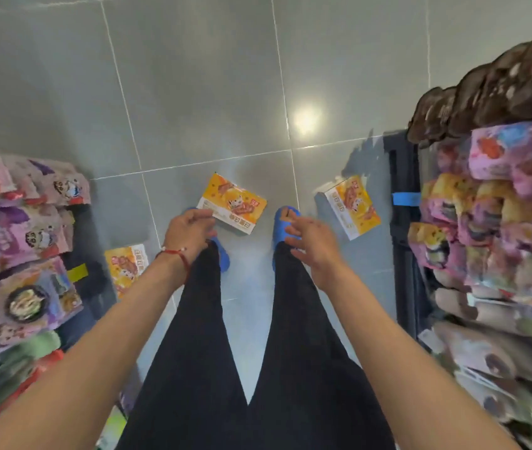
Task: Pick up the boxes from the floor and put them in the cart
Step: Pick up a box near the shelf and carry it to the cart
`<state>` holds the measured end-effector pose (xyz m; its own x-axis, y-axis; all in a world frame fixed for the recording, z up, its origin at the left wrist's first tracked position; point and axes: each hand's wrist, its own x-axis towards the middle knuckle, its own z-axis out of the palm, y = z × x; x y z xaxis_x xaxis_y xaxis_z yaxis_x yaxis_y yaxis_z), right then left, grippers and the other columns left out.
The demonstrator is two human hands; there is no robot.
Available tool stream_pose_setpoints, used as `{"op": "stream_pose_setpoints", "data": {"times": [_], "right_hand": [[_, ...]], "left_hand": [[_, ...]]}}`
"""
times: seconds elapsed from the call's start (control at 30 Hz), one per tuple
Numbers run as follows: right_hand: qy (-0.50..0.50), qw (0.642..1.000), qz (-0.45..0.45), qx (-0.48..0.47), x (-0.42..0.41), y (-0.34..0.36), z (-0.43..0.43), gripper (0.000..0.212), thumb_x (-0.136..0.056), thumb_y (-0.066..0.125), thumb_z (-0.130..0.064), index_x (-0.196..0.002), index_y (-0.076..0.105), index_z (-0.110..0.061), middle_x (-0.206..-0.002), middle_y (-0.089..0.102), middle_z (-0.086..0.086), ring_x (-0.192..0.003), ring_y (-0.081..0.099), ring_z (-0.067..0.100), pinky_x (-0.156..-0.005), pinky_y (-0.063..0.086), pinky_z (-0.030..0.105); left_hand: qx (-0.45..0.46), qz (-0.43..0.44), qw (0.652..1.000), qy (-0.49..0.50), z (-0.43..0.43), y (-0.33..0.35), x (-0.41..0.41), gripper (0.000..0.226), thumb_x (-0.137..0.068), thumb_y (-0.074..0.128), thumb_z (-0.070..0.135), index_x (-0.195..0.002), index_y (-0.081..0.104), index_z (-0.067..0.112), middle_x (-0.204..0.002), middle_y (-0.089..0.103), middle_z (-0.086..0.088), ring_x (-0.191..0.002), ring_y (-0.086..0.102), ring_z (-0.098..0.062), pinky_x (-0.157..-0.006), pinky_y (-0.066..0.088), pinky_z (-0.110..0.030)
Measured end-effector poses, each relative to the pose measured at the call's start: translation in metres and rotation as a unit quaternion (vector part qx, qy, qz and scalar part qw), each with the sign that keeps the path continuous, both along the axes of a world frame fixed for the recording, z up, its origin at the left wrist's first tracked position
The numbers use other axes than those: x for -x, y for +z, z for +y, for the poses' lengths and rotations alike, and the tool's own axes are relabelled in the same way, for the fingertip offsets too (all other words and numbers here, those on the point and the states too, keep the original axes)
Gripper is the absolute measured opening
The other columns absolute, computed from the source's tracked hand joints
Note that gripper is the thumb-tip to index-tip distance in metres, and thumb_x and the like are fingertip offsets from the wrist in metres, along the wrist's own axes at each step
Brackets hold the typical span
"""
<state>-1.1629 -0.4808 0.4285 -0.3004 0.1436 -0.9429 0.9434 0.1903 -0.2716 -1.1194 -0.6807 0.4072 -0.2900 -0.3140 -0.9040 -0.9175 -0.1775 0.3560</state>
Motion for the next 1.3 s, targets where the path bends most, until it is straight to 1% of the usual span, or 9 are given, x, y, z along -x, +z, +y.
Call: {"op": "stream_pose_setpoints", "data": {"times": [0.17, 0.53, 0.67, 0.8, 0.93, 1.0, 1.1, 1.2, 1.3], "right_hand": [[-0.092, 0.995, -0.029, -0.017, -0.015, -0.073, -0.027, 0.04, -0.103, 0.047, -0.011, -0.138, 0.051, 0.008, -0.115, 0.062, 0.027, -0.102, 0.062, 0.038, -0.113, 0.042, 0.055], [-0.093, 0.994, -0.048, -0.044, -0.051, -0.268, -0.044, 0.045, -0.106, 0.049, -0.032, -0.144, 0.051, -0.006, -0.137, 0.063, 0.016, -0.111, 0.063, 0.023, -0.105, 0.05, 0.04], [-0.037, 0.997, -0.041, -0.059, -0.054, -0.345, -0.042, 0.021, -0.102, 0.051, -0.036, -0.115, 0.058, -0.021, -0.156, 0.044, 0.013, -0.151, 0.035, 0.03, -0.123, 0.03, 0.051], [-0.016, 0.994, -0.033, -0.107, -0.055, -0.418, -0.043, 0.026, -0.099, 0.054, -0.043, -0.1, 0.066, -0.02, -0.11, 0.065, 0.003, -0.109, 0.06, 0.026, -0.103, 0.044, 0.027], [0.011, 0.99, -0.004, -0.144, -0.053, -0.479, -0.044, 0.041, -0.102, 0.048, -0.056, -0.131, 0.058, -0.028, -0.082, 0.037, -0.025, -0.067, 0.038, -0.017, -0.06, 0.027, -0.011], [-0.007, 0.992, -0.01, -0.126, -0.05, -0.505, -0.046, 0.043, -0.102, 0.046, -0.061, -0.133, 0.051, -0.031, -0.084, 0.037, -0.026, -0.072, 0.039, -0.026, -0.065, 0.035, -0.002], [-0.071, 0.995, -0.02, -0.071, -0.043, -0.537, -0.051, 0.057, -0.099, 0.046, -0.068, -0.132, 0.052, -0.023, -0.101, 0.065, -0.01, -0.105, 0.063, 0.01, -0.088, 0.044, 0.026], [-0.081, 0.994, -0.02, -0.069, -0.036, -0.542, -0.057, 0.064, -0.093, 0.053, -0.071, -0.132, 0.058, -0.02, -0.117, 0.074, 0.004, -0.111, 0.069, 0.027, -0.106, 0.048, 0.049], [-0.061, 0.994, -0.001, -0.09, -0.039, -0.527, -0.055, 0.057, -0.092, 0.057, -0.067, -0.13, 0.058, -0.024, -0.105, 0.072, -0.006, -0.1, 0.066, 0.004, -0.095, 0.049, 0.027]], "left_hand": [[-0.012, -0.045, 0.996, -0.08, -0.029, -0.081, 0.002, 0.026, -0.1, 0.051, 0.001, -0.124, 0.062, 0.0, -0.103, 0.06, -0.013, -0.072, 0.057, -0.018, -0.05, 0.047, -0.015], [0.0, -0.112, 0.975, -0.193, -0.072, -0.268, -0.003, 0.022, -0.097, 0.052, 0.004, -0.116, 0.063, 0.005, -0.108, 0.06, -0.016, -0.097, 0.056, -0.024, -0.084, 0.046, -0.038], [0.032, -0.101, 0.976, -0.191, -0.081, -0.326, 0.006, 0.008, -0.096, 0.053, 0.012, -0.099, 0.061, 0.012, -0.067, 0.065, 0.001, -0.052, 0.062, -0.006, -0.051, 0.05, -0.019], [0.058, -0.077, 0.969, -0.228, -0.086, -0.402, 0.02, 0.018, -0.097, 0.056, 0.025, -0.105, 0.064, 0.01, -0.099, 0.066, -0.01, -0.087, 0.06, -0.026, -0.08, 0.05, -0.035], [0.065, -0.042, 0.958, -0.276, -0.085, -0.463, 0.033, 0.072, -0.078, 0.063, 0.057, -0.135, 0.058, 0.013, -0.134, 0.06, -0.007, -0.121, 0.056, -0.026, -0.105, 0.043, -0.038], [0.043, -0.035, 0.963, -0.262, -0.082, -0.486, 0.038, 0.072, -0.07, 0.061, 0.063, -0.126, 0.064, 0.017, -0.124, 0.067, -0.004, -0.112, 0.063, -0.024, -0.102, 0.047, -0.042], [0.005, -0.004, 0.977, -0.211, -0.078, -0.513, 0.04, 0.035, -0.079, 0.068, 0.055, -0.093, 0.069, 0.023, -0.085, 0.075, 0.006, -0.076, 0.071, -0.015, -0.076, 0.053, -0.033], [-0.047, 0.017, 0.979, -0.2, -0.076, -0.521, 0.035, 0.037, -0.081, 0.069, 0.047, -0.1, 0.074, 0.016, -0.087, 0.078, -0.004, -0.074, 0.074, -0.021, -0.071, 0.059, -0.032], [-0.09, 0.017, 0.982, -0.167, -0.078, -0.504, 0.024, 0.032, -0.088, 0.066, 0.037, -0.106, 0.075, 0.012, -0.095, 0.078, -0.011, -0.08, 0.075, -0.026, -0.073, 0.06, -0.036]]}}
